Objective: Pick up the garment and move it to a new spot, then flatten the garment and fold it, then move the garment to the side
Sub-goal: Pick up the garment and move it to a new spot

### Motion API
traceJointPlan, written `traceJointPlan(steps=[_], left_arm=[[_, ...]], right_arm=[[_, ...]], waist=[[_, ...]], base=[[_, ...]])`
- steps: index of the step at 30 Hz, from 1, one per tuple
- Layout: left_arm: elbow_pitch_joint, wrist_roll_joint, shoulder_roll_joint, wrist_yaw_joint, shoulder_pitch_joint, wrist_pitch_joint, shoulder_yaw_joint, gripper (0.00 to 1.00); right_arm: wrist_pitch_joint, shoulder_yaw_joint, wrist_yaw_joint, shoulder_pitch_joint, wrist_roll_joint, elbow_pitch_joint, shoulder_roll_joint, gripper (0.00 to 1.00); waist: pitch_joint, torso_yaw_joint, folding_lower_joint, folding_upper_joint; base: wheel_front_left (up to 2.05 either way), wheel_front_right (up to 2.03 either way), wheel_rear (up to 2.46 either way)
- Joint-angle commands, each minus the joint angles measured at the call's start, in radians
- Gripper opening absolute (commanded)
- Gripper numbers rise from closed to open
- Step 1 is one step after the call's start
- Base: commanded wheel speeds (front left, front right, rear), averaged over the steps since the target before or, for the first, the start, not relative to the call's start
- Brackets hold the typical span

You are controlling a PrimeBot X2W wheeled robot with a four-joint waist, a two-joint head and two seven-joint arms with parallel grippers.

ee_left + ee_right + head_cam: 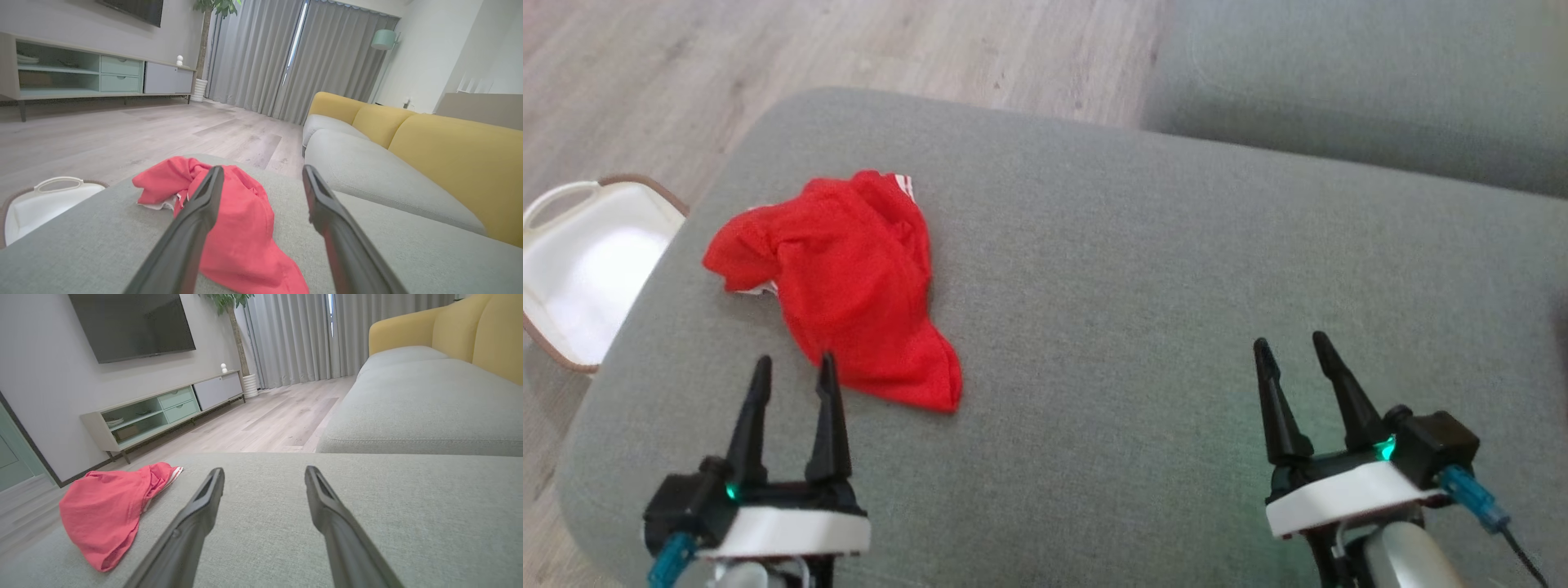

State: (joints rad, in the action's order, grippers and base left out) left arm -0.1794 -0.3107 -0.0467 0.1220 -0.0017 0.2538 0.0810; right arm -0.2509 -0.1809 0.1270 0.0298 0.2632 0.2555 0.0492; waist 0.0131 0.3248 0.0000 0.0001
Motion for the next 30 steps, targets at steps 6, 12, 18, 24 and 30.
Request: traceJointPlan(steps=[6, 12, 18, 24, 30], left_arm=[[-0.011, 0.061, -0.046, -0.002, -0.171, 0.008, -0.099, 1.00], [-0.186, 0.079, -0.185, 0.004, -0.394, -0.057, -0.094, 1.00], [-0.375, 0.063, -0.308, 0.008, -0.612, -0.213, -0.024, 1.00], [-0.529, -0.008, -0.375, 0.008, -0.728, -0.354, 0.138, 1.00], [-0.654, -0.109, -0.392, 0.008, -0.753, -0.474, 0.255, 1.00]], right_arm=[[-0.011, 0.015, 0.004, 0.076, -0.034, -0.057, 0.001, 1.00], [-0.011, 0.065, 0.004, 0.115, -0.067, -0.083, 0.001, 1.00], [-0.011, 0.096, 0.004, 0.155, -0.094, -0.111, 0.001, 1.00], [-0.011, 0.103, 0.004, 0.185, -0.099, -0.134, 0.001, 1.00], [-0.011, 0.109, 0.004, 0.197, -0.097, -0.147, 0.001, 1.00]], waist=[[0.099, -0.058, 0.0000, -0.0001], [0.185, -0.098, 0.0000, -0.0001], [0.264, -0.136, 0.0000, -0.0001], [0.322, -0.169, 0.0000, -0.0001], [0.352, -0.194, 0.0000, -0.0001]], base=[[0.00, 0.00, 0.00], [0.00, 0.00, 0.00], [0.00, 0.00, 0.00], [0.00, 0.00, 0.00], [0.00, 0.00, 0.00]])
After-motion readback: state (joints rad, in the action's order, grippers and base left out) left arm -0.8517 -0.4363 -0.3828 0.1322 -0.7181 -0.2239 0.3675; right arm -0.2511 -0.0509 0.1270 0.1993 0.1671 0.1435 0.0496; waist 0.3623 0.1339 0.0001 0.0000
